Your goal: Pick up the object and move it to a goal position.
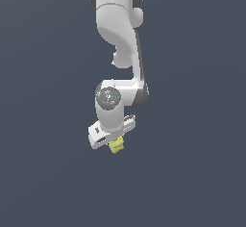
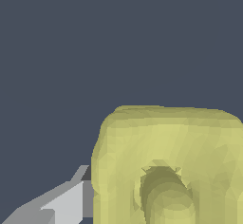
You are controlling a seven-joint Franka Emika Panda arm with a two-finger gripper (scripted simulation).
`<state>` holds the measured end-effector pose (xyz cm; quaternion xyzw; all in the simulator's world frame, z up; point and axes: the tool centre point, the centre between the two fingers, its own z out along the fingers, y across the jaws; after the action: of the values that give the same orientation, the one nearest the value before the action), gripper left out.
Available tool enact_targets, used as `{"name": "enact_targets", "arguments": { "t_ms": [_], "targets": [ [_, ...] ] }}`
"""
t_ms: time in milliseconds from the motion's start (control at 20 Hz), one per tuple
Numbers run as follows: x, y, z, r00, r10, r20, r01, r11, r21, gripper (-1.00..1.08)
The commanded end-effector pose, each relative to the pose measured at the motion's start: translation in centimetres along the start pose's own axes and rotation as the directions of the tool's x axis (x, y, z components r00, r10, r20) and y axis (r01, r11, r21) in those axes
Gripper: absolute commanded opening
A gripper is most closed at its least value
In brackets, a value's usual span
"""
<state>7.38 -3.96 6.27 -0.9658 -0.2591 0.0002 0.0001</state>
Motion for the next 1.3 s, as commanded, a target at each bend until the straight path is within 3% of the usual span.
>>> {"name": "enact_targets", "arguments": {
  "t_ms": [0, 550, 1250],
  "targets": [
    [-0.1, 0.0, -0.1, 1.0, 0.0, 0.0, 0.0, 1.0, 0.0, -1.0],
    [-2.3, -1.1, -1.0, 1.0, 0.0, 0.0, 0.0, 1.0, 0.0, -1.0],
    [-9.1, -4.4, -3.8, 1.0, 0.0, 0.0, 0.0, 1.0, 0.0, -1.0]
  ]
}}
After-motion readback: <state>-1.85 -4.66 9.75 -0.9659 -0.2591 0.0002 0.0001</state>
